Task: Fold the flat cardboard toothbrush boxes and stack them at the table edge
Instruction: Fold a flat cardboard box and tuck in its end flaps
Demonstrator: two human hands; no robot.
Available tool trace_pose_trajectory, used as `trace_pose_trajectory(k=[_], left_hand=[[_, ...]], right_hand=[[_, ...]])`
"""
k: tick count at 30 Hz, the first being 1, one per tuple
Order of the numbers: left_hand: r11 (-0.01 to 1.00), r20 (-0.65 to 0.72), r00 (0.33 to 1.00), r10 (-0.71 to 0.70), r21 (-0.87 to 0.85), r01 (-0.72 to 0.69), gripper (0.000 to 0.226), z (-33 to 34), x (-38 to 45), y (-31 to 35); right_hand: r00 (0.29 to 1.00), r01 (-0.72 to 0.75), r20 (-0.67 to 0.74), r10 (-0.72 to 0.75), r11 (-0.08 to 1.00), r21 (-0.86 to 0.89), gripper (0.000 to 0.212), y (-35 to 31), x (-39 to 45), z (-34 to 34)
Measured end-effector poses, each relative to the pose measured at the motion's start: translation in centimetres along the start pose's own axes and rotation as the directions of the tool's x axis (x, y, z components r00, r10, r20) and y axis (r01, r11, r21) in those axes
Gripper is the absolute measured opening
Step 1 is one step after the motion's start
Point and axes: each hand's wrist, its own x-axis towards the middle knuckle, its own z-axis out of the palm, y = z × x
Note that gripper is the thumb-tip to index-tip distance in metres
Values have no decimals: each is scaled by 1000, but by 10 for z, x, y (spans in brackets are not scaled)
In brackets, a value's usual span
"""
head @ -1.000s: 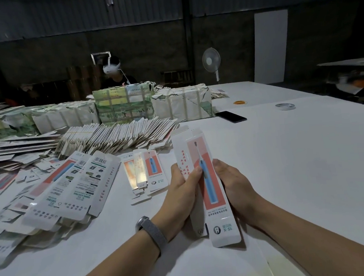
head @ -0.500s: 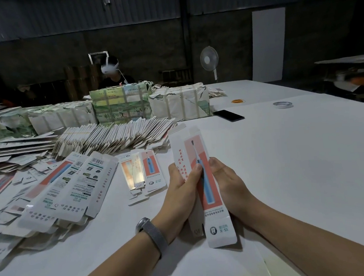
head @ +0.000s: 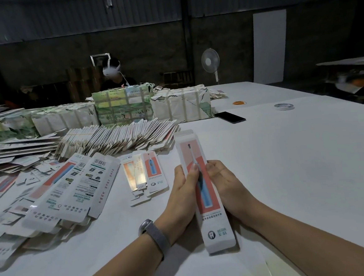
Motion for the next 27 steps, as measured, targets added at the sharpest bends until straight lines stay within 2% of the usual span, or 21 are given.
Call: trace_pose_trajectory(k=[8, 14, 20, 27], left_hand=[[999, 35, 999, 11, 47, -12, 33, -7, 3, -1], [999, 23, 999, 26, 30, -26, 50, -5, 4, 1], [997, 9, 999, 44, 67, -45, 52, -5, 5, -2], [991, 78, 996, 43, 124, -53, 56, -5, 1, 1]], right_hand=[[999, -36, -24, 37, 998, 43, 47, -1, 0, -3], [998, -36, -45, 37, 999, 28, 43, 1, 0, -3], [997, -14, -76, 13, 1000, -7, 40, 1, 0, -4], [991, 38, -127, -41, 999, -23, 45, -1, 0, -4]])
